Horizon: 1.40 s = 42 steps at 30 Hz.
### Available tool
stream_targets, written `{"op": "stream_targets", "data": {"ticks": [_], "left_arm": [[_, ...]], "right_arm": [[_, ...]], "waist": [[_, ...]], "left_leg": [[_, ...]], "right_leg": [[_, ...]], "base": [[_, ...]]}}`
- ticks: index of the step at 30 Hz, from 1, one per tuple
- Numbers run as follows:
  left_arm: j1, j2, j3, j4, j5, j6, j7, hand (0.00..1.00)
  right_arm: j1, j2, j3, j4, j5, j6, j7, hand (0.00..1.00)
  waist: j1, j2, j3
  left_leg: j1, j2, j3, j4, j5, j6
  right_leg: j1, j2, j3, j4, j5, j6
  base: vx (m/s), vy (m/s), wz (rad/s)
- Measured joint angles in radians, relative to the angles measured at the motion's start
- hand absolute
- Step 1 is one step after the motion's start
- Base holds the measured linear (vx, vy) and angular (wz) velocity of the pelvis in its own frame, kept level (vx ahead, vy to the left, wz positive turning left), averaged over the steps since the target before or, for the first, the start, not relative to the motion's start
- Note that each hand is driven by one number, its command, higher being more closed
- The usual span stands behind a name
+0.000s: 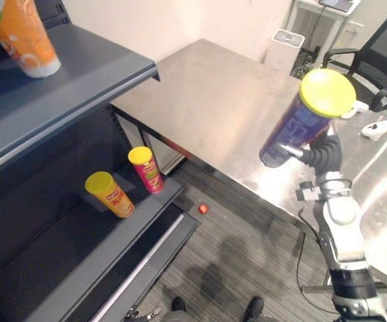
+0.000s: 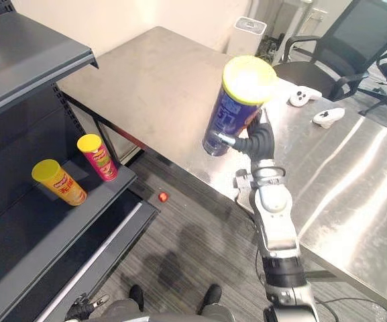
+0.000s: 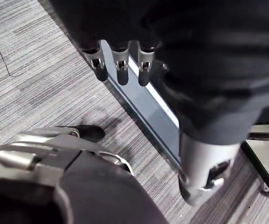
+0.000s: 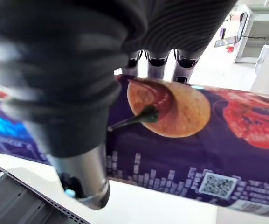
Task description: Put the gum and the chips on the shelf.
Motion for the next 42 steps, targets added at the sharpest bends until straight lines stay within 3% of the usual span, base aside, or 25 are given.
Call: {"op": "stream_targets", "data": {"ticks": [10, 27, 33, 37, 38, 39, 40, 42], "left_arm": [[0.016, -0.002, 0.014, 0.005, 0.007, 0.0, 0.0, 0.0], [0.03, -0.032, 0.069, 0.02, 0.008, 0.0, 0.019, 0.0], [0.013, -0.034, 0.072, 0.024, 0.006, 0.001, 0.026, 0.0], [-0.019, -0.048, 0.083, 0.018, -0.012, 0.001, 0.038, 0.0], [-0.019, -0.05, 0.085, 0.019, -0.015, 0.001, 0.04, 0.0], [-0.018, -0.052, 0.092, 0.023, -0.015, 0.002, 0.048, 0.0], [-0.02, -0.052, 0.092, 0.028, -0.015, 0.002, 0.051, 0.0], [-0.024, -0.063, 0.09, 0.031, -0.015, 0.002, 0.059, 0.0]], "right_arm": [[0.19, 0.052, -0.057, -0.075, 0.023, -0.002, 0.037, 1.0], [0.272, 0.087, -0.036, -0.138, 0.044, -0.007, 0.053, 1.0], [0.162, 0.086, 0.127, -0.031, 0.078, -0.007, 0.048, 1.0], [0.075, 0.084, 0.165, 0.012, 0.077, -0.007, 0.02, 1.0], [0.061, 0.082, 0.165, 0.019, 0.077, -0.007, 0.014, 1.0], [0.048, 0.085, 0.151, 0.027, 0.076, -0.007, 0.006, 1.0], [0.048, 0.082, 0.136, 0.025, 0.076, -0.008, 0.005, 1.0], [0.046, 0.055, 0.087, 0.026, 0.076, -0.009, -0.008, 1.0]], "waist": [[-0.024, -0.001, -0.028], [-0.047, 0.025, -0.072], [-0.017, 0.039, -0.061], [0.012, 0.055, -0.043], [0.014, 0.061, -0.039], [0.021, 0.071, -0.028], [0.015, 0.065, -0.027], [0.012, 0.092, -0.02]], "left_leg": [[0.013, -0.001, 0.005, 0.001, -0.001, -0.001], [0.045, 0.007, 0.04, 0.007, -0.014, -0.008], [-0.031, 0.043, -0.021, 0.135, -0.069, -0.015], [-0.128, 0.043, -0.164, 0.129, -0.009, -0.015], [-0.139, 0.042, -0.18, 0.111, 0.005, -0.005], [-0.147, 0.066, -0.055, 0.07, 0.009, 0.132], [-0.151, 0.092, 0.083, 0.067, 0.013, 0.212], [-0.172, 0.146, 0.265, 0.09, 0.019, 0.25]], "right_leg": [[0.01, -0.001, 0.008, 0.0, 0.0, 0.0], [0.023, 0.007, 0.041, 0.0, 0.0, 0.0], [0.038, 0.015, -0.011, 0.033, -0.028, -0.015], [0.04, 0.017, -0.177, 0.054, -0.062, -0.025], [0.039, 0.016, -0.207, 0.063, -0.067, -0.029], [0.042, 0.011, -0.284, 0.068, -0.075, -0.042], [0.057, 0.008, -0.334, 0.053, -0.073, -0.04], [0.069, 0.014, -0.436, 0.041, -0.073, -0.04]], "base": [[0.0, -0.002, -0.02], [-0.01, -0.005, -0.06], [-0.04, -0.025, 0.2], [-0.06, -0.067, 1.17], [-0.05, -0.048, 1.34], [-0.04, -0.045, 1.47], [0.0, -0.04, 1.56], [0.02, -0.007, 1.45]]}}
